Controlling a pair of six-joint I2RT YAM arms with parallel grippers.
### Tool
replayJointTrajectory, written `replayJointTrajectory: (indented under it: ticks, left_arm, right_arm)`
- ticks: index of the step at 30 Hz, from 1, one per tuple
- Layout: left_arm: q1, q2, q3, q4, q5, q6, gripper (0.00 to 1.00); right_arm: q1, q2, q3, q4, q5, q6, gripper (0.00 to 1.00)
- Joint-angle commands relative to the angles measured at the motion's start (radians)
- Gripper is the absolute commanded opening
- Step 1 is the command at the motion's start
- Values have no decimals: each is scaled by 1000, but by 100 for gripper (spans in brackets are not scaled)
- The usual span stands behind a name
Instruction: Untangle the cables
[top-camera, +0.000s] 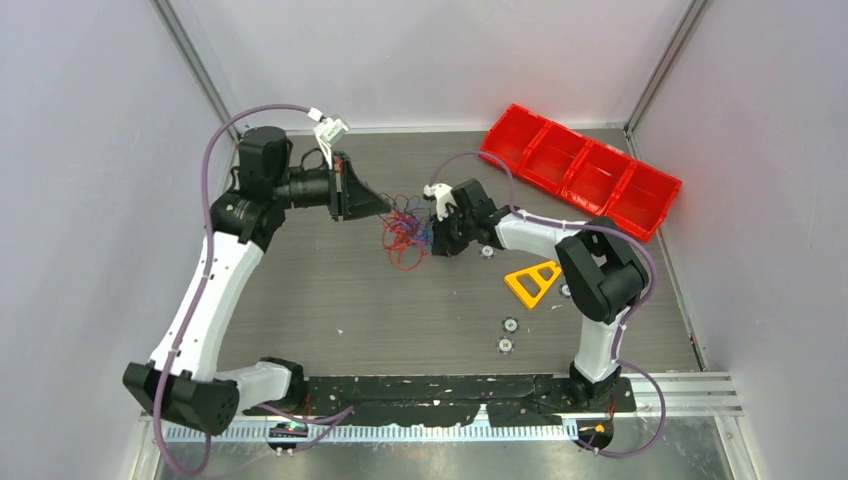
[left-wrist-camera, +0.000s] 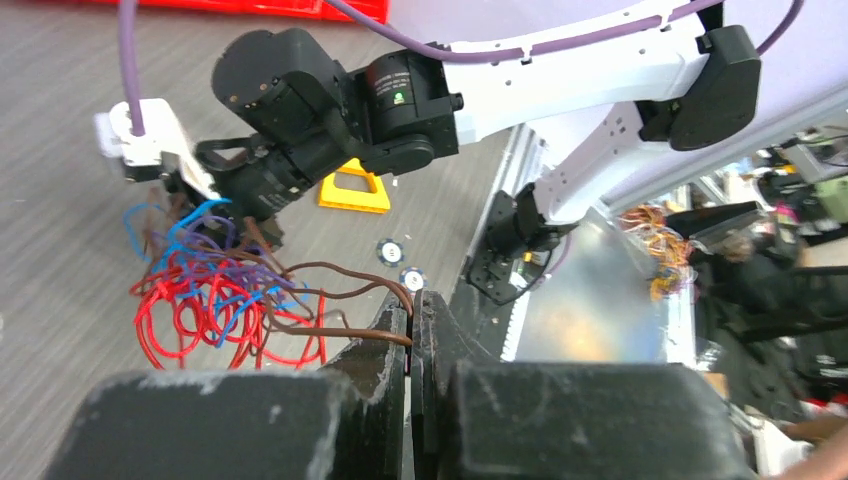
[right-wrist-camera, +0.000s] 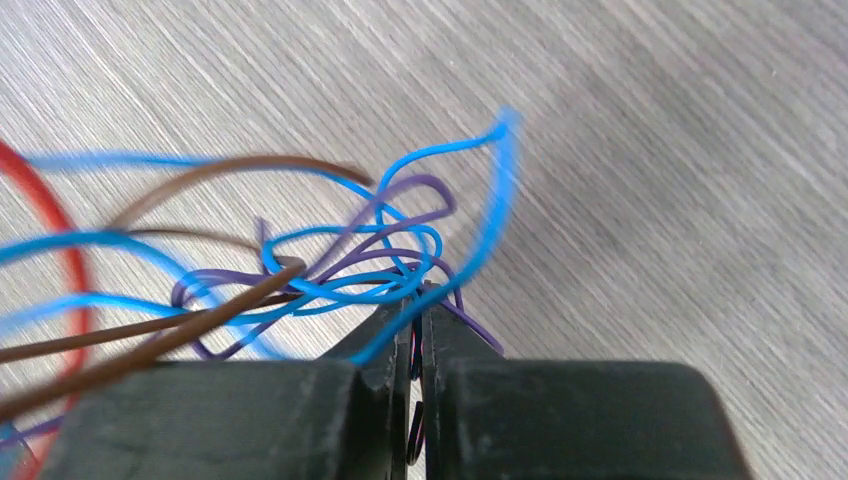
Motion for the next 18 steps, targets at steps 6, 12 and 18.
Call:
replayJointTrajectory:
  ticks: [6, 12, 18]
  left_arm:
    - [50, -122, 72, -196, -366, 183, 0]
    - [268, 6, 68, -302, -564, 172, 0]
    - [364, 288, 30, -408, -407, 288, 0]
  right_arm:
    - [-33, -58, -11, -121, 57, -85, 5]
    - [-67, -97, -28, -189, 50, -115, 5]
    - [-70, -173, -45, -231, -81, -137, 5]
